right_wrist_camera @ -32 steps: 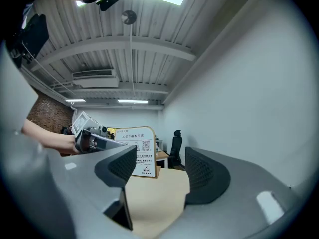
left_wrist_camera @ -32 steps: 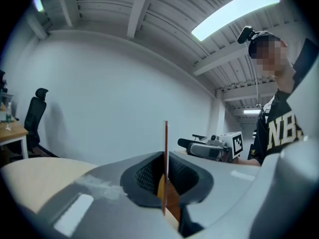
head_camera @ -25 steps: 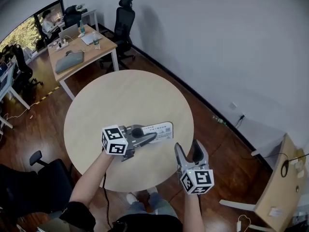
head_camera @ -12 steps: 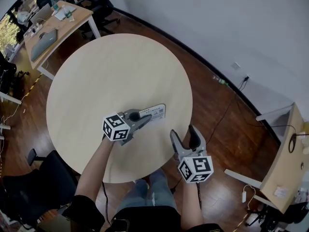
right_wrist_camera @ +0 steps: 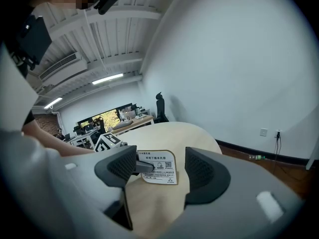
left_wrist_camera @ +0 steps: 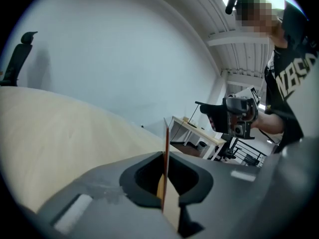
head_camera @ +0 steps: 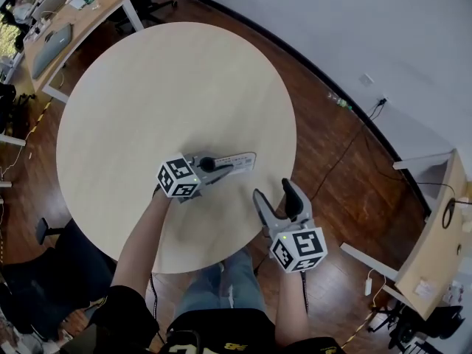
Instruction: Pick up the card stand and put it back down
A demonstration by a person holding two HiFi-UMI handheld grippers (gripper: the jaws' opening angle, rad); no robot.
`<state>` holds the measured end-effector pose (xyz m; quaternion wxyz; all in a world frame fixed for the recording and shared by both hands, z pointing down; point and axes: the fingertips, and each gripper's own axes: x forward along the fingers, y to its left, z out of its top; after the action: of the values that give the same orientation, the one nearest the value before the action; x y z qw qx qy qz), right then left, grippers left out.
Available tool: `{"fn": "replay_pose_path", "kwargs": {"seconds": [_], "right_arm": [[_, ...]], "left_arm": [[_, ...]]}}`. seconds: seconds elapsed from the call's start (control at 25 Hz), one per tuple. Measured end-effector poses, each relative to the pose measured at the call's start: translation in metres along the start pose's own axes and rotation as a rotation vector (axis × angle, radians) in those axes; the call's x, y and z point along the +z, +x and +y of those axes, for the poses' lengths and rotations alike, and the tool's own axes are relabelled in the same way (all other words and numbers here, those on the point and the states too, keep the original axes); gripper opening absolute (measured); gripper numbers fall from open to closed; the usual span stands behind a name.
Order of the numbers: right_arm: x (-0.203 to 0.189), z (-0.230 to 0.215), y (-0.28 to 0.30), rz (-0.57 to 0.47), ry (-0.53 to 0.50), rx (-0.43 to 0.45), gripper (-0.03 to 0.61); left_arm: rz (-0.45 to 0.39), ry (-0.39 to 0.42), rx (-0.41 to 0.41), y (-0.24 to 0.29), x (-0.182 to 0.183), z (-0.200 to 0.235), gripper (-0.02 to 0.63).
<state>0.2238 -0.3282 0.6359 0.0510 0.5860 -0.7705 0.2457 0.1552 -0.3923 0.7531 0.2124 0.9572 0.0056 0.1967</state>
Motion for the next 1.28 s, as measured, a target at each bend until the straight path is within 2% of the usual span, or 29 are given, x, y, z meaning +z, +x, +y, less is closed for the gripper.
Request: {"fn": "replay_pose_path", "kwargs": {"seconds": [0.08,0.28,0.36,0.56,0.76,1.0,1.12,1.28], "right_arm": [[-0.001,-0.005,0.004,0.006,-0.009,-0.001,0.311],[-0.005,-0.010,0.008,0.021,-0.023,0.000,0.311],[-0.004,-0.011,0.009,0.025,-0.031,0.002,0.311],[0.010,-0.006,0.006,0.023,-0.070,0.025,0.311],[0.059,0.012,-0.009,-0.041,-0.129,0.052,0.311],[0.127,0.061,-0.017,-0.161,-0.210,0.152,0.311],[0.159,0.105,-0.010,-0.214,-0.268,0.262,0.311],[0.177,0.168,-0.009,-0.262,-0.320,0.399,0.311]], "left_arm": [[0.014,-0.013,0.031,0.002,-0.004,0.008,0.031],[0.047,-0.029,0.124,-0.002,-0.007,0.027,0.195],[0.034,-0.048,0.148,-0.008,-0.003,0.031,0.236],[-0.008,-0.057,0.219,-0.034,0.016,0.021,0.256],[-0.109,-0.025,0.304,-0.085,0.066,-0.006,0.278],[-0.261,0.045,0.492,-0.172,0.125,-0.042,0.278],[-0.353,0.059,0.634,-0.223,0.143,-0.061,0.266],[-0.409,0.084,0.855,-0.288,0.142,-0.101,0.253]]}}
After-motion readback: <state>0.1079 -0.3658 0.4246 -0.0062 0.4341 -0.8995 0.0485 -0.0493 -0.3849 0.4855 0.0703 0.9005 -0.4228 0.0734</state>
